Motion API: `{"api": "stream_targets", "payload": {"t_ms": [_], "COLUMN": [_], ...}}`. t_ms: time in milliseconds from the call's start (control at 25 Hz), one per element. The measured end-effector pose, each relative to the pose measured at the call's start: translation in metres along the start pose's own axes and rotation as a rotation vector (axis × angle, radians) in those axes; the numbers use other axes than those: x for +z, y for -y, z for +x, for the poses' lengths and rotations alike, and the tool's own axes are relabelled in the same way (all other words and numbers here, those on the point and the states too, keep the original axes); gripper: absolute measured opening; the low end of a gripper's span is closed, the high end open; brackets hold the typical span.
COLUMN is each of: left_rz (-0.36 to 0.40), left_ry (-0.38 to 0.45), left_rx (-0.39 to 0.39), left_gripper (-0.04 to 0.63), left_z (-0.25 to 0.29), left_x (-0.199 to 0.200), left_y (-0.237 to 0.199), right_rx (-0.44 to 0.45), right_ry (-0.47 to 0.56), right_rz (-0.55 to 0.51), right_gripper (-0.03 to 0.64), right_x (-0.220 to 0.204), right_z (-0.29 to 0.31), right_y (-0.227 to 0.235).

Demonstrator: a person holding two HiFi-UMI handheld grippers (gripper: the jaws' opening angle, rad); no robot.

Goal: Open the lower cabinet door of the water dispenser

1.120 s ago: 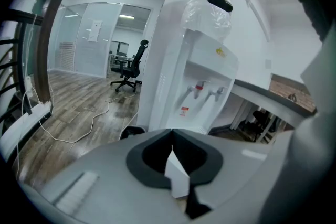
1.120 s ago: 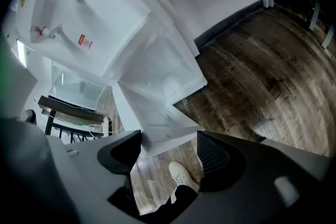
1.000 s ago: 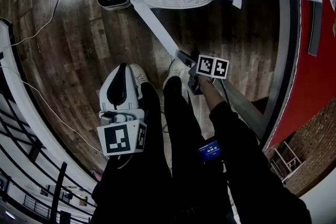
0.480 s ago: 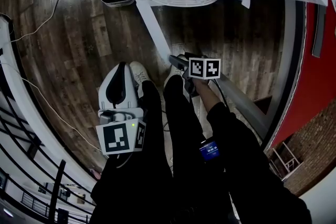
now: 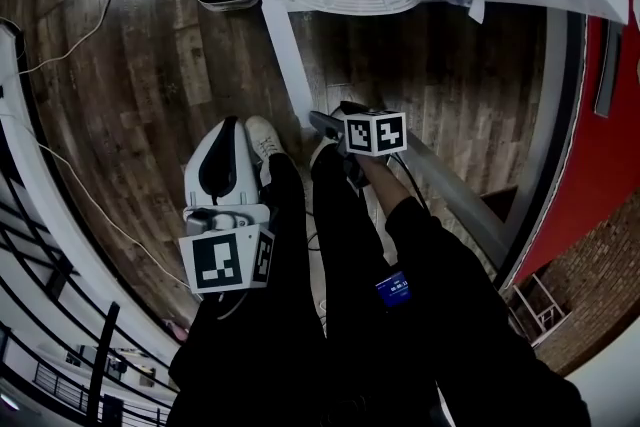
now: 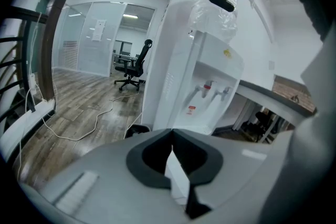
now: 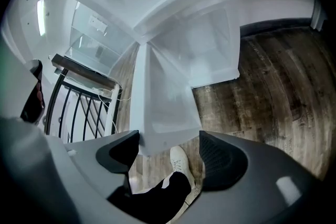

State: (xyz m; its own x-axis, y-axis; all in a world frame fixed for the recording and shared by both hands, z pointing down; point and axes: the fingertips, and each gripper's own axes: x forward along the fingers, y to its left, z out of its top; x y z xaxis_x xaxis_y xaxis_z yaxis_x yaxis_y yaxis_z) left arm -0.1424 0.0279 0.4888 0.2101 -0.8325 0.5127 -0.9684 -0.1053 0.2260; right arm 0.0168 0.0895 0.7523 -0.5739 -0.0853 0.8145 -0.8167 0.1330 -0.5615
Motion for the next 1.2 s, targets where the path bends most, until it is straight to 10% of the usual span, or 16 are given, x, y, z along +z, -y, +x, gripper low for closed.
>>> {"api": "stream_targets", "payload": {"t_ms": [1200], "left_rz": [-0.018], "left_ry": [0.001], "left_rx": [0.019], "left_gripper": [0.007], "left_z": [-0.004], "left_x": [-0.002], "left_y": [-0.022], "right_rx": [0.037], "right_ry": [-0.069], "right_rz": [-0.077], "right_gripper": [0.365], "right_x": [-0.005], "right_z": [0.043], "right_y": [-0.06]}}
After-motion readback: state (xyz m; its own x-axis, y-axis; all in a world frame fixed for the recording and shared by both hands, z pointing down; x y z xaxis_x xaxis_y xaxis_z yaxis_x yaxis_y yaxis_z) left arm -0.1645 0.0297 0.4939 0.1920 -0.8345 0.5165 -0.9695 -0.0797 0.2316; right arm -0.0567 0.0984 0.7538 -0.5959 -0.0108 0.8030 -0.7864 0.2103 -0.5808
